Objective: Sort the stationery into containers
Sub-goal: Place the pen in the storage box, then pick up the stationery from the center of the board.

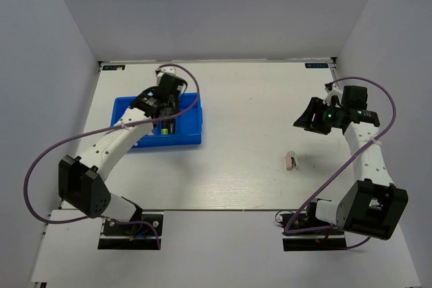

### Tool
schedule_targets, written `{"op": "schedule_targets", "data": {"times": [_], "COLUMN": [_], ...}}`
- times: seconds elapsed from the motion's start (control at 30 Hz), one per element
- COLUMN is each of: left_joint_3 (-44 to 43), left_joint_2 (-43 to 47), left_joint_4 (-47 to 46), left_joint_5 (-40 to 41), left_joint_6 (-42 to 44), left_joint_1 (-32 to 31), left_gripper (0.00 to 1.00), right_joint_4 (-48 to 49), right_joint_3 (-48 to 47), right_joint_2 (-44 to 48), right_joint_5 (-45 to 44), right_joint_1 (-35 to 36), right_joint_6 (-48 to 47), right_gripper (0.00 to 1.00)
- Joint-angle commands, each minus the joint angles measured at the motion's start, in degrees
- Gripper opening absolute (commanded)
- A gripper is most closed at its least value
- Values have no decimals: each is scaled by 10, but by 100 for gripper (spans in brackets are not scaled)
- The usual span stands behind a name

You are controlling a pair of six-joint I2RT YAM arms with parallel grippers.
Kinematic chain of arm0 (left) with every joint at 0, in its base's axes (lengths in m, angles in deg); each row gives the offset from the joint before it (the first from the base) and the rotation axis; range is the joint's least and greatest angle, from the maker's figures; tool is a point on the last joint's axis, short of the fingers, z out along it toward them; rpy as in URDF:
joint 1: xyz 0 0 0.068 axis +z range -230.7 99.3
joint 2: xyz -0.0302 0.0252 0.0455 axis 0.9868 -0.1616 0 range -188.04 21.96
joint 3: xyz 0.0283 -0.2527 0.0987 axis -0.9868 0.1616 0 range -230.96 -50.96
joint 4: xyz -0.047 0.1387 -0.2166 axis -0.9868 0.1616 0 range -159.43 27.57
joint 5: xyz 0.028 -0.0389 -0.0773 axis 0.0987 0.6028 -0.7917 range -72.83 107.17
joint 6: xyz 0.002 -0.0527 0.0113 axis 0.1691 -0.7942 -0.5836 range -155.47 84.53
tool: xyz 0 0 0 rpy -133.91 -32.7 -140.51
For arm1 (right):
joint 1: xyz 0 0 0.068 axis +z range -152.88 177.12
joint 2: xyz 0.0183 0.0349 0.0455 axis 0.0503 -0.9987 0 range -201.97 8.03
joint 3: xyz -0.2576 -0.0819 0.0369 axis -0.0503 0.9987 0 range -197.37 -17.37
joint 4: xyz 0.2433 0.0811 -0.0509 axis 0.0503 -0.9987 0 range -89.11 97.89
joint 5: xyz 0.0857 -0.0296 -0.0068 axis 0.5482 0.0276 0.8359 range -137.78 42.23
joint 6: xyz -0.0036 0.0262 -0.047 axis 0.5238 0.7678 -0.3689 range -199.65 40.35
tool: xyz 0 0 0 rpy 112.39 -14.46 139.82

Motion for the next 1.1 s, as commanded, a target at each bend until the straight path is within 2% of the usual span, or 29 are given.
{"op": "schedule_targets", "data": {"times": [0.0, 0.17, 0.3, 0.37, 0.47, 0.53, 0.7, 0.83, 0.93, 0.97, 1.0, 1.07], "left_joint_3": [-6, -24, -30, -38, -45, -50, -62, -53, -23, 9, 20, 56], "left_joint_2": [-13, -81, -128, -148, -169, -173, -169, -133, -72, -22, -5, 59], "left_joint_4": [11, 5, -8, -9, -10, -11, -3, 1, -8, -17, -16, -12], "left_joint_5": [-63, -102, -118, -118, -119, -119, -122, -138, -161, -167, -177, -181], "left_joint_6": [7, 26, 25, 23, 20, 24, 35, 38, 42, 44, 45, 47], "left_joint_1": [67, 112, 130, 139, 151, 155, 158, 153, 134, 128, 114, 89], "left_gripper": [0, 3, 11, 31, 52, 60, 70, 69, 45, 33, 33, 40], "right_joint_4": [8, -7, -22, -56, -95, -95, -117, -129, -111, -109, -104, -96], "right_joint_3": [2, -3, -12, -29, -52, -51, -45, -27, 8, 14, 14, 10], "right_joint_2": [-5, -23, -48, -69, -100, -104, -112, -131, -139, -144, -150, -178], "right_joint_5": [24, 22, 24, 25, -4, -18, -52, -91, -124, -134, -142, -169], "right_joint_1": [-2, -1, 3, 6, 12, 15, 39, 54, 70, 79, 85, 100], "right_joint_6": [-13, -35, -66, -108, -155, -166, -194, -216, -227, -230, -229, -224], "right_gripper": [58, 60, 61, 63, 64, 64, 66, 66, 66, 66, 66, 66]}}
